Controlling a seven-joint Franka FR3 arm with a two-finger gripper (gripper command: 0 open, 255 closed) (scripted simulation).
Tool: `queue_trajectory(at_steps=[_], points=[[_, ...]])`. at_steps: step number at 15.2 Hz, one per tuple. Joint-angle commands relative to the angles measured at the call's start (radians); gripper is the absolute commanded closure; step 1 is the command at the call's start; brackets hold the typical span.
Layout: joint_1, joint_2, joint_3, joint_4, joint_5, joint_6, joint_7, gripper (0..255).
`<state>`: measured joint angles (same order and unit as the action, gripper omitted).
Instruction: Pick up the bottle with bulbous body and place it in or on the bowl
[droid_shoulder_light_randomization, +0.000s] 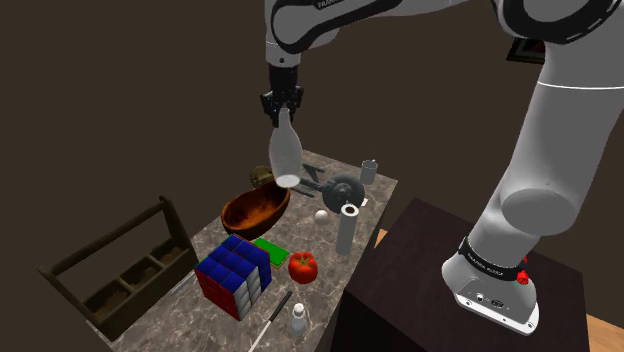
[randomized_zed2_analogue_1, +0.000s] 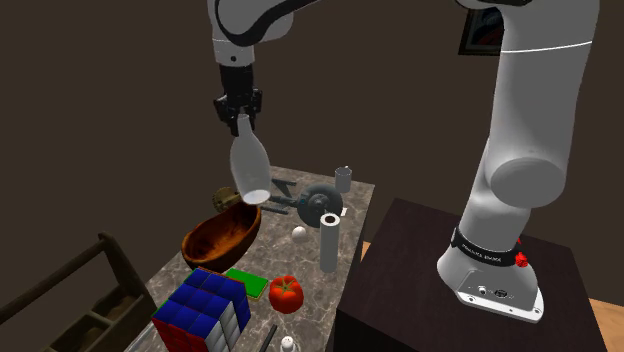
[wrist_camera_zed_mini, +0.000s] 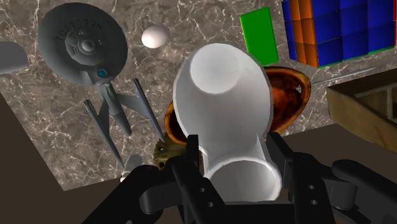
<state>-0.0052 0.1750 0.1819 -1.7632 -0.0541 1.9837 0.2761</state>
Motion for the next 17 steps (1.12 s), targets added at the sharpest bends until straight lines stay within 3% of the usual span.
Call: queue_trajectory(at_steps=[1,6,8,9,17], points=[[0.009,0.071,0.002,0.13,-0.013,-0.06,0.01,255],[0.053,0.293,0.003,0.524,-0.051,-0.236,0.035,255],[0.082,0.418,-0.001,0.752,-0.068,-0.339,0.038,255],[0.104,0.513,-0.005,0.925,-0.079,-0.417,0.037,255],[0.087,0.46,-0.004,0.727,-0.073,-0.272,0.044,255]])
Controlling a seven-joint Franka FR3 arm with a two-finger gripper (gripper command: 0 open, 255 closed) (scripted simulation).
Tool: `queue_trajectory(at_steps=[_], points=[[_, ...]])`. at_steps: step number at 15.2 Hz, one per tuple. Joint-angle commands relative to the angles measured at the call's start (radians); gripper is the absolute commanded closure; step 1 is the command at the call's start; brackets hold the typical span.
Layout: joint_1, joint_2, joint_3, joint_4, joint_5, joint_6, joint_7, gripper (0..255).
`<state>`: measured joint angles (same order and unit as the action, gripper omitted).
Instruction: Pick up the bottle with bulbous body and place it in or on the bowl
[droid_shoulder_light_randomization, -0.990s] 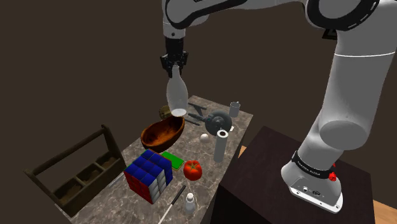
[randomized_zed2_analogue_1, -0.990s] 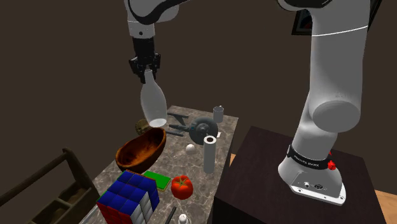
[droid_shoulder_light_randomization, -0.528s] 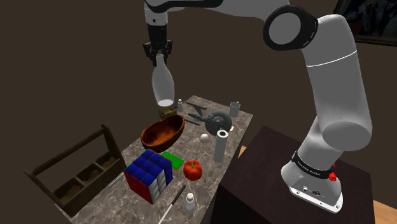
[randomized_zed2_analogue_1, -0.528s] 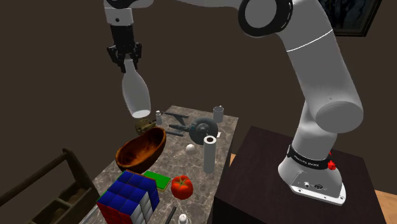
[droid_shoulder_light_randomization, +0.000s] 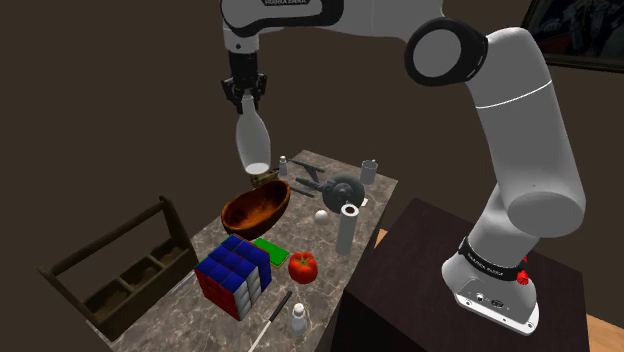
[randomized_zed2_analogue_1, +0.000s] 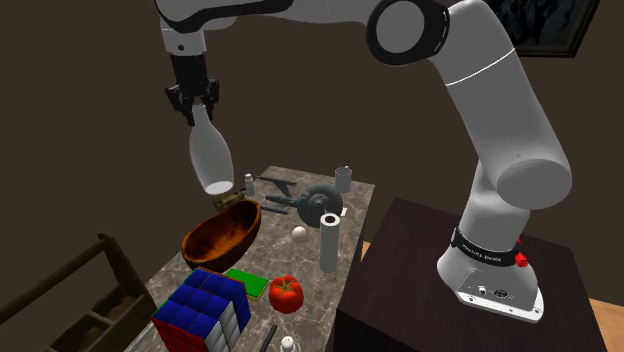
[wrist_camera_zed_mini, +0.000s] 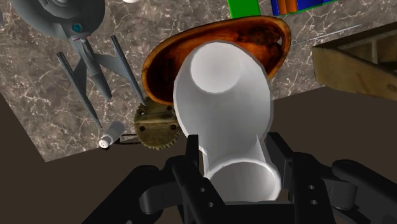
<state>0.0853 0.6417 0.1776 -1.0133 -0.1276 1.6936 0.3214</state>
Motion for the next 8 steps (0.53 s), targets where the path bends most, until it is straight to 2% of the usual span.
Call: queue_trajectory(at_steps=[1,8], points=[[-0.005,-0.01,0.0,-0.042,0.001,0.034,0.0,255],[-0.013,-0.019,0.0,-0.152,0.0,0.134,0.005,255]])
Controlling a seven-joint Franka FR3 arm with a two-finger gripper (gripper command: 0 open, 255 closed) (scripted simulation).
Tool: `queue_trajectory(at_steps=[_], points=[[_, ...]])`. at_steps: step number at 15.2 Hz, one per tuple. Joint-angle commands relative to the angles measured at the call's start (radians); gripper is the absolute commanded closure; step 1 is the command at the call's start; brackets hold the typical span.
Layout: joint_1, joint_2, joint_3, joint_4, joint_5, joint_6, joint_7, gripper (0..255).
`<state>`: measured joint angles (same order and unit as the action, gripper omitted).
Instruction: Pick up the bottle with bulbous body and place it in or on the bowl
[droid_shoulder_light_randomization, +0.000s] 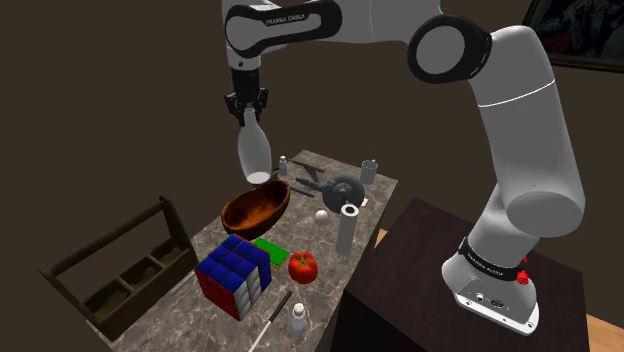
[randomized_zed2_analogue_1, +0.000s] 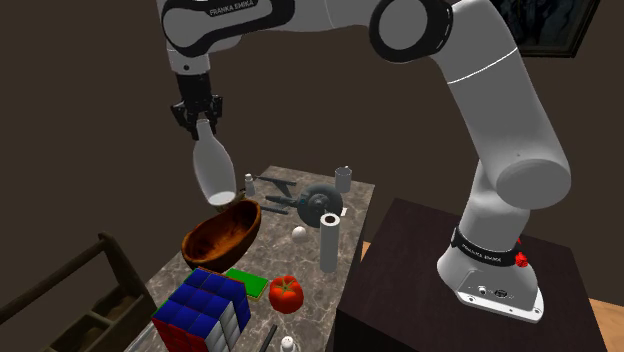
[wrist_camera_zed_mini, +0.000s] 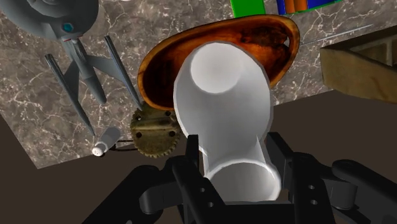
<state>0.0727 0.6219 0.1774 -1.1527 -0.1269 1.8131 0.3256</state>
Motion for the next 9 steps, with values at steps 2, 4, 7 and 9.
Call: queue_trajectory(at_steps=[2,4,7,9], points=[[-0.002,0.002,-0.001,-0.038,-0.001,0.04,0.002,255],[-0.003,0.004,-0.001,-0.062,-0.002,0.066,0.004,255],[-0.005,0.009,-0.002,-0.094,-0.004,0.103,0.006,255],[-0.006,0.013,-0.003,-0.113,-0.005,0.127,0.008,255]])
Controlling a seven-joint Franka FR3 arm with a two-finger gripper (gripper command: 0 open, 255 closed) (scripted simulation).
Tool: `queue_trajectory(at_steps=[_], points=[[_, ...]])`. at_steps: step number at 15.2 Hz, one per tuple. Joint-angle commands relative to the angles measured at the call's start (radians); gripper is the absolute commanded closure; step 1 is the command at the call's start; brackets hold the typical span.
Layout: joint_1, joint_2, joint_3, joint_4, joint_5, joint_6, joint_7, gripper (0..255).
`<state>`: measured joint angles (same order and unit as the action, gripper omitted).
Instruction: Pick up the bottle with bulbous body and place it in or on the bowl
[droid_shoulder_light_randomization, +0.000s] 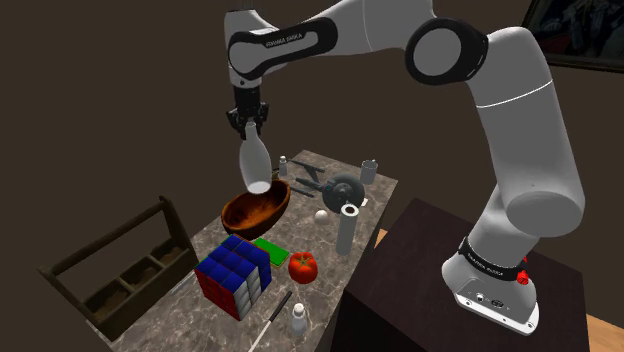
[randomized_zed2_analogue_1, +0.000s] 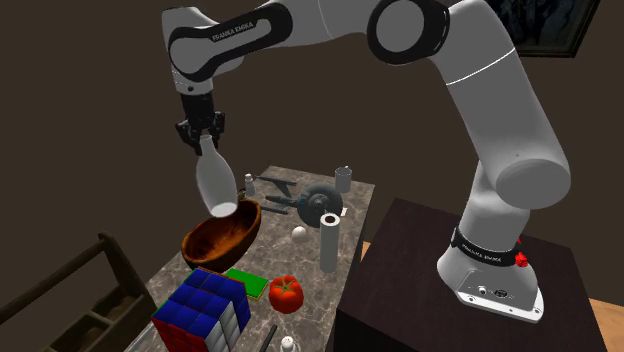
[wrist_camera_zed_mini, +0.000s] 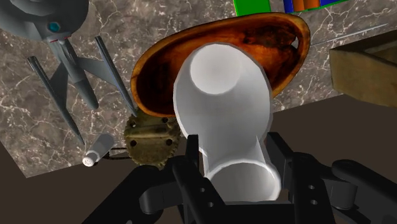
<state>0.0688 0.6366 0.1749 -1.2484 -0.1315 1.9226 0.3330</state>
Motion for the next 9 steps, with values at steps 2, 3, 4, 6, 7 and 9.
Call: queue_trajectory(at_steps=[2,3,4,6,7,9], points=[[-0.002,0.004,-0.001,-0.036,-0.002,0.041,0.002,255],[-0.003,0.007,-0.002,-0.044,-0.003,0.052,0.003,255],[-0.003,0.011,-0.002,-0.052,-0.004,0.064,0.004,255],[-0.003,0.018,-0.003,-0.067,-0.005,0.086,0.005,255],[-0.003,0.022,-0.004,-0.073,-0.006,0.096,0.006,255],[-0.003,0.022,-0.004,-0.073,-0.006,0.096,0.006,255]])
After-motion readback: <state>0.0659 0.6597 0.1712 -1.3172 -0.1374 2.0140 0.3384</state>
